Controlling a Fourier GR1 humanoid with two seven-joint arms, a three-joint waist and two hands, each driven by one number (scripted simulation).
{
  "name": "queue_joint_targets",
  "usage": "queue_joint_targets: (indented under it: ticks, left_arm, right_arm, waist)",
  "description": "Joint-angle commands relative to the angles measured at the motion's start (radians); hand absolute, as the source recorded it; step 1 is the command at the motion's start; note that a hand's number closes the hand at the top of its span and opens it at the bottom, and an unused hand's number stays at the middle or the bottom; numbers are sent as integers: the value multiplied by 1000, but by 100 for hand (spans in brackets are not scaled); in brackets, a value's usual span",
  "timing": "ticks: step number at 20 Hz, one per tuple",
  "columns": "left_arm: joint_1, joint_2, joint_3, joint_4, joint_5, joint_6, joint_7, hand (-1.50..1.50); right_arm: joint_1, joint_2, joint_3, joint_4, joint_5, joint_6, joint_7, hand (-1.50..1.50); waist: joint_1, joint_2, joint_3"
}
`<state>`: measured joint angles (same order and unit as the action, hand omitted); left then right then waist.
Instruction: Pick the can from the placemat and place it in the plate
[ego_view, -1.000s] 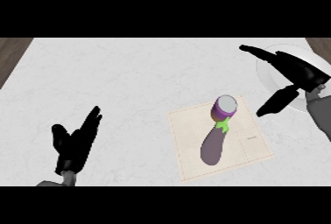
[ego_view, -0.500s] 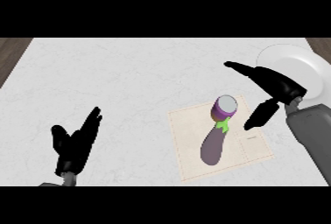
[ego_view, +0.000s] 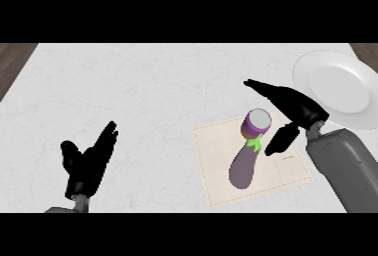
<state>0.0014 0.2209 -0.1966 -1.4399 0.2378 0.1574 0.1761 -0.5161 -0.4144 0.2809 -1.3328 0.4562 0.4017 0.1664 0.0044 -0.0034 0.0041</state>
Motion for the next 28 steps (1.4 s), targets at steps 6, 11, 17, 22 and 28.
queue_joint_targets:
  ticks: [6,11,17,22,28]
  left_arm:
    - [41,-20,32,-3,-7,-45,14,0]
    - [-4,-67,36,97,-61,-36,-52,0]
    - [-20,-54,52,59,-53,-49,12,0]
    - [11,-37,90,47,-46,-95,-5,0]
    - [-24,-91,85,100,-85,-68,-18,0]
  right_arm:
    - [-27,54,-30,85,141,2,-7,-150]
    - [-1,133,-12,144,211,-54,-43,-150]
    - [-59,80,24,334,305,-44,-197,150]
    - [-14,144,36,283,385,-120,-212,150]
    - [-76,113,-27,369,430,-154,-317,150]
  waist:
    - [2,4,-4]
    - [0,5,-4]
    - [8,8,-4]
    - [0,4,-4]
    - [1,5,-4]
